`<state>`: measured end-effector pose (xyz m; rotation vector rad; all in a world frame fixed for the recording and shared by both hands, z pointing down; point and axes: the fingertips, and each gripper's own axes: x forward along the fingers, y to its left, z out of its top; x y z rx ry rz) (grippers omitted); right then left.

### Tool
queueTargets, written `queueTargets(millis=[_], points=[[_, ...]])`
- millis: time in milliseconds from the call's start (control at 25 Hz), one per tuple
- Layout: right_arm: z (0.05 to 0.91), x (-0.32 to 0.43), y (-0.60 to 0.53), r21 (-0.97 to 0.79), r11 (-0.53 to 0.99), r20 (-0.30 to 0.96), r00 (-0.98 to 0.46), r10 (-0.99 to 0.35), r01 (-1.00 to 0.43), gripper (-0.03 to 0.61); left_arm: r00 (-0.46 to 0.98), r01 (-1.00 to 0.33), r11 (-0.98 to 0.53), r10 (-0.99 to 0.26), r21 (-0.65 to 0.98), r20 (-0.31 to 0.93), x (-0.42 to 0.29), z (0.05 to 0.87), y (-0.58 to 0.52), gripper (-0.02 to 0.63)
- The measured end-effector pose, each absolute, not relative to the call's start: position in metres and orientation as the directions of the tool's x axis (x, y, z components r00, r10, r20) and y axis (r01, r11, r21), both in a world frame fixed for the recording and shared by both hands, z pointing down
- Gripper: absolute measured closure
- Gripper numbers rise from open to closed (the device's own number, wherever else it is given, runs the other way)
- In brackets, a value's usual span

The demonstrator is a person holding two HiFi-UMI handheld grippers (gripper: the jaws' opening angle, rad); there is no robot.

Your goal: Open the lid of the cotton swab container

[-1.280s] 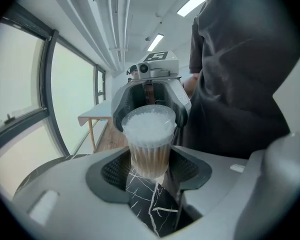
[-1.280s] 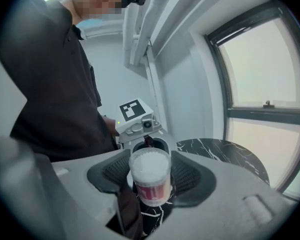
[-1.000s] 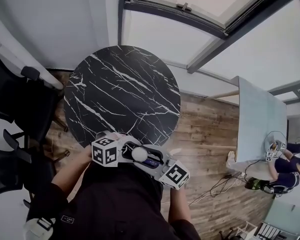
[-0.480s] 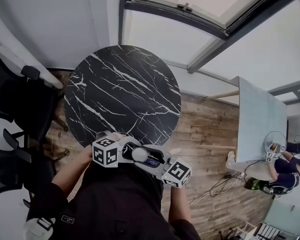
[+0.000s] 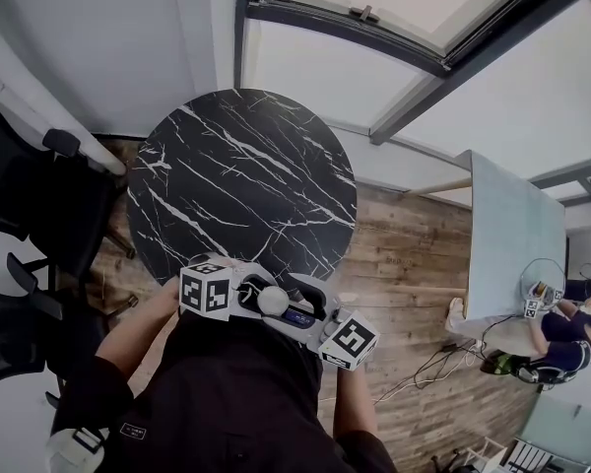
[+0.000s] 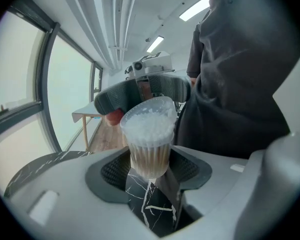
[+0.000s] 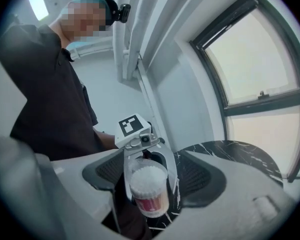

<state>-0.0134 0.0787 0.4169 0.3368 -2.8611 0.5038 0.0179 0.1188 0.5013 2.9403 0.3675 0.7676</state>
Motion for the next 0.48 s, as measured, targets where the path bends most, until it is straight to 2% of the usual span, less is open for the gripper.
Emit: queueTargets(millis=[240, 480], points=[[0.4107, -0.0091, 0.0787, -0.243, 0.927, 0.275, -0.936, -0.218, -0.287, 0.238, 0.834, 0.213, -0.958, 0.280, 0.191, 0.475, 0.0110, 0.4995, 0.1139, 0.364], [0.4148, -0.0069, 0.0831, -0.096, 0.946, 0.316, -0.911, -0.265, -0.309, 0.238, 0.798, 0.251, -0.944, 0.328, 0.216, 0.505, 0.0090, 0.5041, 0.1173, 0.362]])
